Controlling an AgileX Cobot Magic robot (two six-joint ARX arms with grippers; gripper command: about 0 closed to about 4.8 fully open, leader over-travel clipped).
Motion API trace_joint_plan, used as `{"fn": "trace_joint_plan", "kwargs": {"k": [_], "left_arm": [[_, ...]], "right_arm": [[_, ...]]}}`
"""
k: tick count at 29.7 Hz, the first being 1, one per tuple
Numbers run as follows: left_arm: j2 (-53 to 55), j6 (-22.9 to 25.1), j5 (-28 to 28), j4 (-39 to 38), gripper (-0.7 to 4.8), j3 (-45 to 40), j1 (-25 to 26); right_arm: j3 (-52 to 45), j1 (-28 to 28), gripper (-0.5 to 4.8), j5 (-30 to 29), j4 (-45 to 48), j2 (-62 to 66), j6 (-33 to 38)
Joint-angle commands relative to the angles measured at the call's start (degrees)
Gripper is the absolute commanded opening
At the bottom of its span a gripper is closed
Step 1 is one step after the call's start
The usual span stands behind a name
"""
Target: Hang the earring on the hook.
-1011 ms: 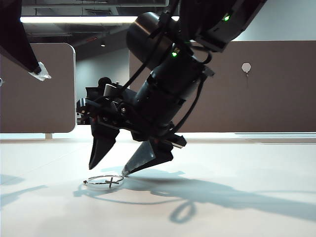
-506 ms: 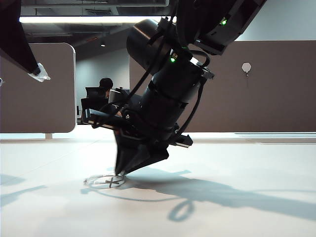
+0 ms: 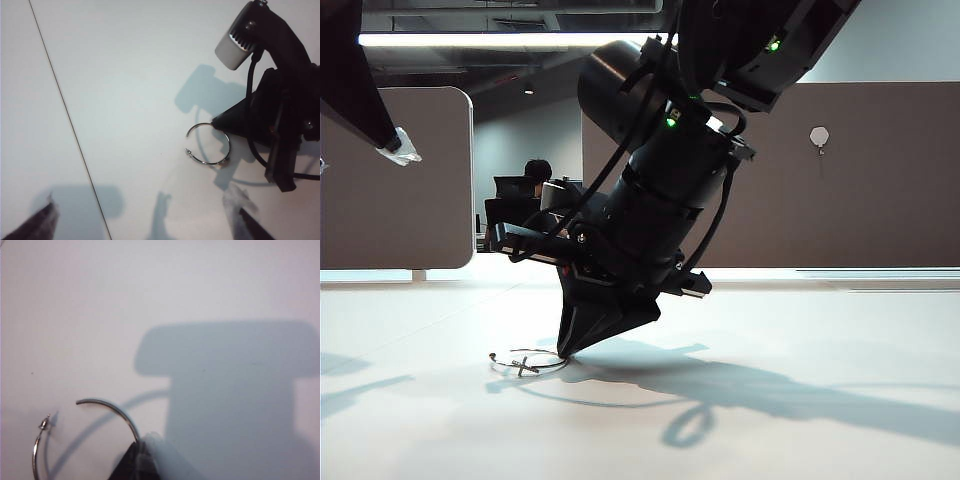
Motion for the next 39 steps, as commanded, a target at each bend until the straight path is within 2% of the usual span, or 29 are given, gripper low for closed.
{"fn": "trace_joint_plan", "kwargs": {"k": [1,8,15,24,28,33,39], "left_arm": [[-0.2,0.4,-1.1,0.0,4.79,0.2,0.0],[-0.2,0.4,-1.1,0.1,4.79,0.2,0.0],[-0.2,0.4,-1.1,0.1,4.79,0.2,0.0],[-0.2,0.4,-1.1,1.9,4.79,0.2,0.0],[-0.2,0.4,-1.5,4.6,4.79,0.2,0.0],[-0.2,0.4,-1.5,7.0,4.79,0.2,0.0],[-0.2,0.4,-0.6,12.0,4.79,0.3,0.0]], "right_arm": [[-2.3,0.2,-0.06,-1.0,-12.0,0.0,-0.2],[-2.3,-2.4,-0.06,-0.4,-1.6,-10.5,-0.4],[-2.1,-7.7,-0.06,-0.3,7.4,-20.4,-1.4],[-2.1,-12.7,-0.06,0.2,8.3,-29.1,-5.6],[-2.1,-13.6,-0.06,-1.6,8.1,-30.9,-6.1],[-2.0,-14.0,-0.05,-1.4,9.3,-31.9,-10.1],[0.1,-20.4,-0.05,-4.2,11.5,-31.7,-10.1]]}}
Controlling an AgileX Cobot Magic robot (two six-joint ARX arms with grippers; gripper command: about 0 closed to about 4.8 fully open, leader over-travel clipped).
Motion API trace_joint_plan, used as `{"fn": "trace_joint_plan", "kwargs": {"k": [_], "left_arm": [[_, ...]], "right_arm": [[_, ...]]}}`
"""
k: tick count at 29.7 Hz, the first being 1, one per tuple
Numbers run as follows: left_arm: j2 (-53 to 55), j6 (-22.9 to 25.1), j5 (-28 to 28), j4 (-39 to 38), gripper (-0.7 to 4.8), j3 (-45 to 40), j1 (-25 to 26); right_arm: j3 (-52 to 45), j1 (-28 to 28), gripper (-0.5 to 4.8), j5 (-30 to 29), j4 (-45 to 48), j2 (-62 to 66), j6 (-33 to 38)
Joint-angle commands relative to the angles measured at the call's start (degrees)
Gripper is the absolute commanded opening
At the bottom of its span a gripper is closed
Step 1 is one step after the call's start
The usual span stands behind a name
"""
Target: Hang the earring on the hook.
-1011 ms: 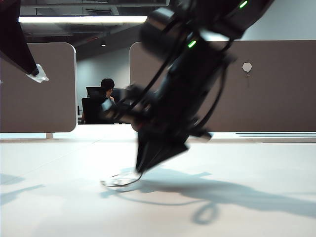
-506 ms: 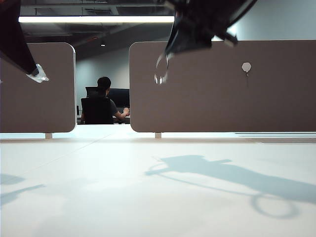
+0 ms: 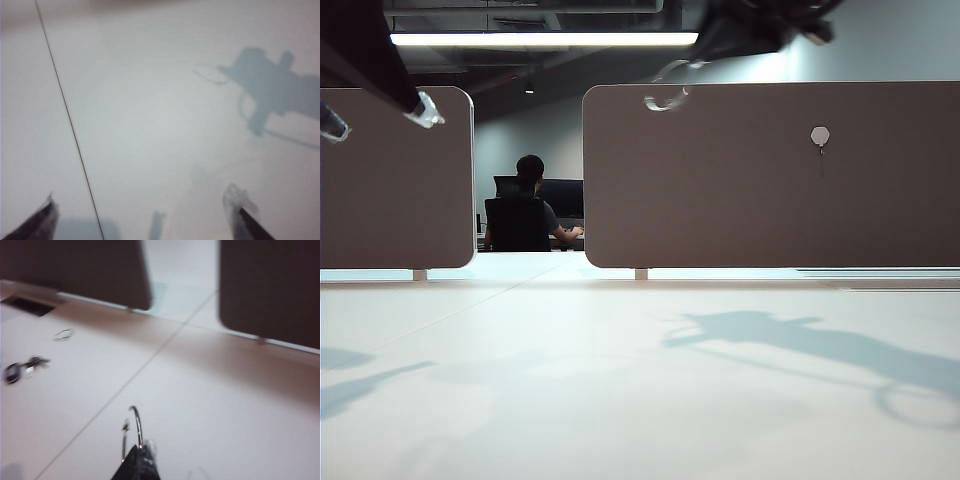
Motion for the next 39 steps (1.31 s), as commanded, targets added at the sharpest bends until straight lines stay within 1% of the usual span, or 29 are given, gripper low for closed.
{"fn": "trace_joint_plan", "kwargs": {"k": [1,3,6,9,10,12,15,17,19,21,22,23,24,25,26,27,30,33,37,39], "left_arm": [[-0.1,0.4,0.7,5.0,4.79,0.3,0.0],[-0.1,0.4,0.7,7.7,4.79,0.3,0.0],[-0.1,0.0,0.9,11.9,4.79,0.3,0.0],[0.0,0.0,0.9,15.7,4.79,0.3,0.0],[0.0,0.0,0.9,17.0,4.79,0.3,0.0],[0.0,-0.2,0.9,18.4,4.79,0.3,0.0],[0.0,-0.2,0.6,19.6,4.79,0.3,0.0],[0.3,-0.2,0.6,20.5,4.79,0.3,0.0],[0.9,-0.3,0.7,21.1,4.79,0.3,0.0],[1.6,-1.4,1.7,21.2,4.79,0.3,0.0],[1.9,-1.6,2.1,21.2,4.79,0.3,0.0],[2.3,-1.5,2.2,21.0,4.79,0.3,0.0],[2.6,-1.6,2.2,21.0,4.79,0.3,0.0],[2.9,-1.6,2.2,21.0,4.79,0.3,0.0],[3.0,-1.6,2.6,20.9,4.79,0.3,0.0],[3.1,-1.6,3.0,20.9,4.79,0.3,0.0],[3.1,-1.5,3.0,20.4,4.79,0.3,0.0],[3.2,-1.5,3.0,19.6,4.79,0.3,0.0],[3.2,-1.3,3.0,18.6,4.79,0.3,0.0],[3.2,-1.2,3.0,18.1,4.79,0.3,0.0]], "right_arm": [[2.8,-3.8,-0.06,-1.2,1.6,0.0,-0.3],[4.6,-7.3,-0.05,-2.9,2.6,0.3,-1.1],[8.8,-13.6,-0.05,-9.2,4.7,2.9,-0.7],[14.6,-18.6,-0.06,-12.1,3.3,7.8,0.2],[16.6,-20.1,-0.06,-13.8,1.8,9.0,0.3],[19.3,-21.9,-0.06,-15.5,-0.6,10.9,0.2],[19.6,-22.3,-0.06,-14.6,-2.7,10.9,-2.3],[19.6,-22.3,-0.06,-14.3,-5.9,10.7,-3.3],[19.6,-22.3,-0.05,-12.1,-10.6,11.1,-3.9],[19.6,-22.3,-0.04,-9.9,-14.3,12.0,-4.4],[19.6,-22.3,0.11,-9.8,-16.5,12.8,-5.0],[19.6,-22.3,0.53,-9.9,-17.7,13.7,-5.1],[19.6,-22.3,1.22,-10.1,-18.7,14.6,-5.1],[19.6,-22.3,2.41,-9.9,-19.6,16.0,-5.1],[19.6,-22.3,3.26,-9.9,-20.0,17.1,-5.0],[19.6,-22.3,3.74,-9.8,-20.5,18.3,-4.7],[19.6,-22.4,3.77,-8.9,-22.6,22.5,-1.8],[19.6,-22.4,3.76,-4.7,-23.7,26.6,-0.8],[19.6,-22.5,3.32,-1.4,-23.8,31.6,-0.2],[19.6,-22.7,3.32,0.1,-24.3,33.1,0.1]]}}
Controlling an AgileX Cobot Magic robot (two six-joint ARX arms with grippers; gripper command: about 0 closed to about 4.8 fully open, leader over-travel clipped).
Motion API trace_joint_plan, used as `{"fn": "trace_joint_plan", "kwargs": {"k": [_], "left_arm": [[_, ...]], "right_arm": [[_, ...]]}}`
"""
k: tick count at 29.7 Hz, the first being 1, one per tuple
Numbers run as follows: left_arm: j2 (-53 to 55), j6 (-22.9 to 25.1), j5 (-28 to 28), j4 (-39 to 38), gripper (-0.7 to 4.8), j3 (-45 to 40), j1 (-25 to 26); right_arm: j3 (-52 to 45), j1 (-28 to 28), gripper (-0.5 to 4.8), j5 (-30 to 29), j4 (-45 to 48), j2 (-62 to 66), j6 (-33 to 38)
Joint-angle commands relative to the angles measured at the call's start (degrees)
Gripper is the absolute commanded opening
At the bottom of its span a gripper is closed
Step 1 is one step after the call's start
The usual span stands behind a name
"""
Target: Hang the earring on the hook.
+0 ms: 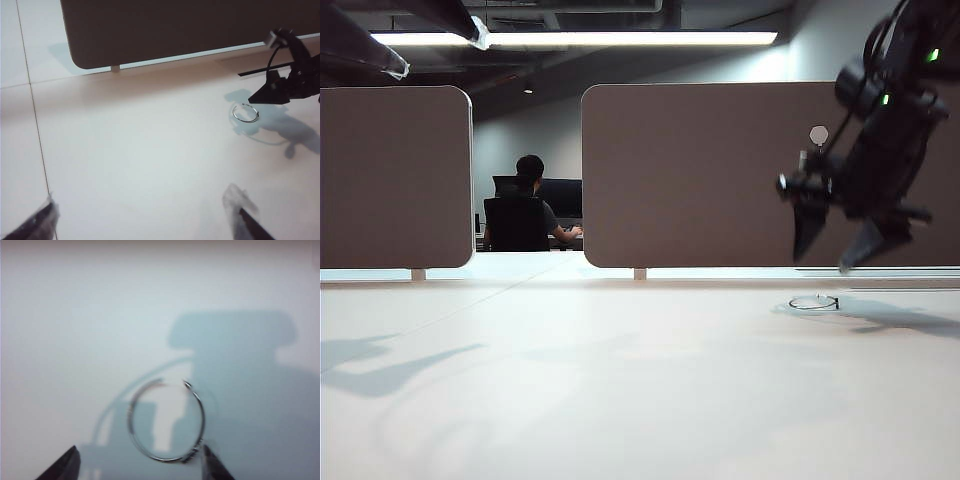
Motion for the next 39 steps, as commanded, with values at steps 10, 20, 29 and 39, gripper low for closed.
{"fn": "trace_joint_plan", "kwargs": {"k": [10,20,29,39], "left_arm": [[0.0,0.4,0.1,-1.0,4.79,0.2,0.1],[0.0,1.8,0.1,-1.2,4.79,0.2,0.1],[0.0,1.8,-1.2,-1.2,4.79,0.2,0.1],[0.0,1.8,-1.4,-1.2,4.79,0.2,0.1]], "right_arm": [[0.3,-1.6,2.9,4.5,1.6,3.9,3.7],[0.3,-1.5,2.92,5.7,1.7,7.3,3.3],[0.2,-1.4,2.66,9.4,-6.6,9.8,0.5],[0.2,-1.2,2.59,11.3,-8.7,10.8,0.0]]}}
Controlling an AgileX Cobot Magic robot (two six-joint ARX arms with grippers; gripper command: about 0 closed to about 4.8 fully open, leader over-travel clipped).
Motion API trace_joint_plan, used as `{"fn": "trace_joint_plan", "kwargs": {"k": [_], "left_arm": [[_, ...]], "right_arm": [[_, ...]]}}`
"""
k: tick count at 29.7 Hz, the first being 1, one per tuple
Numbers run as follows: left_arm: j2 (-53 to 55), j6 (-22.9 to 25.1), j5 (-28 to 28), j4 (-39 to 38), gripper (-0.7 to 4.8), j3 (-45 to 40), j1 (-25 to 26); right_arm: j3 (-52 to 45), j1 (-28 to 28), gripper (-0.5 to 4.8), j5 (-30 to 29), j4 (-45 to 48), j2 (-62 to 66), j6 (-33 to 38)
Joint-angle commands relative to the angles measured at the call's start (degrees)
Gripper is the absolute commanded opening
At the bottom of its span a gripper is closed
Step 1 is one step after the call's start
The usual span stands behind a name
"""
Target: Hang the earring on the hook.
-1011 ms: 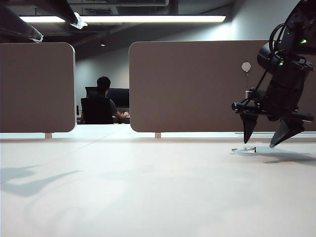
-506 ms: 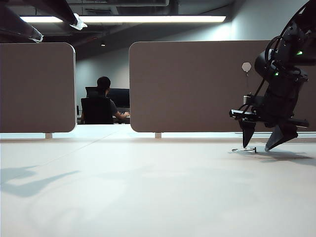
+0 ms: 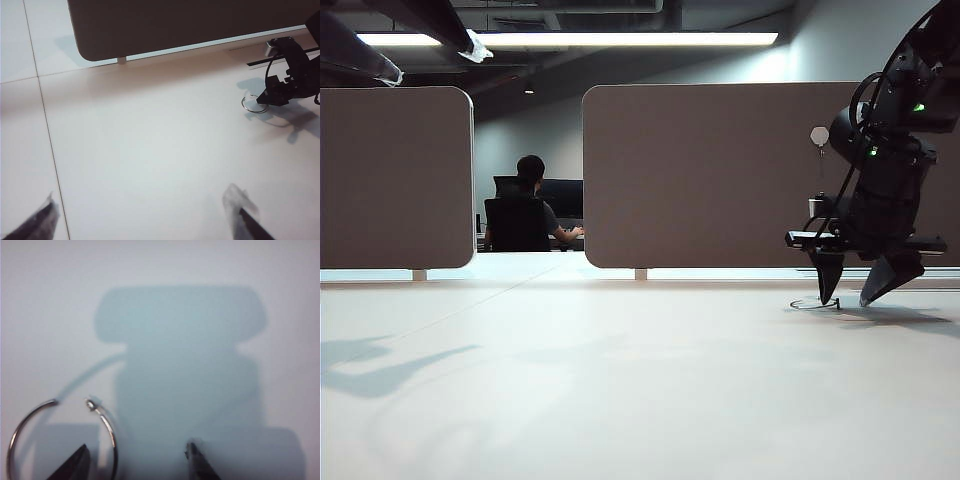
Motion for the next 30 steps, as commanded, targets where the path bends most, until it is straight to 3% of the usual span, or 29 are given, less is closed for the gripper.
{"fn": "trace_joint_plan", "kwargs": {"k": [1,4,11,12,13,15,19,22,25,30], "left_arm": [[0.0,0.4,-0.2,0.4,4.79,0.2,0.0],[0.0,0.4,-1.3,0.3,4.79,0.2,0.0],[0.0,0.4,-1.6,0.3,4.79,0.2,0.0],[0.0,0.4,-2.0,0.3,4.79,0.2,0.0],[0.0,0.4,-2.4,0.3,4.79,0.2,0.0],[0.0,0.5,-2.4,0.3,4.79,0.2,0.0],[0.0,1.3,-2.6,0.1,4.79,0.2,0.0],[0.0,2.0,-2.6,0.0,4.79,0.2,0.0],[0.0,1.9,-2.6,0.0,4.79,0.2,0.0],[0.0,1.9,-2.8,0.9,4.79,0.2,0.0]], "right_arm": [[-1.6,-0.2,2.58,1.1,-9.2,2.7,0.6],[-1.6,-0.1,1.97,1.0,-9.9,4.3,0.7],[-1.6,0.5,1.82,0.5,-10.6,6.5,0.7],[-1.6,0.5,1.4,0.5,-10.6,6.5,0.7],[-1.6,0.5,0.57,0.5,-10.8,6.5,0.6],[-1.6,0.5,0.03,0.5,-10.9,6.5,0.6],[-1.5,0.5,-0.06,-0.5,-9.6,6.3,0.6],[-1.5,0.2,-0.06,-5.7,-6.7,4.2,0.4],[-1.5,-0.3,-0.06,-13.9,1.6,-1.7,0.6],[-1.5,-2.9,-0.06,-19.4,16.2,-11.4,1.3]]}}
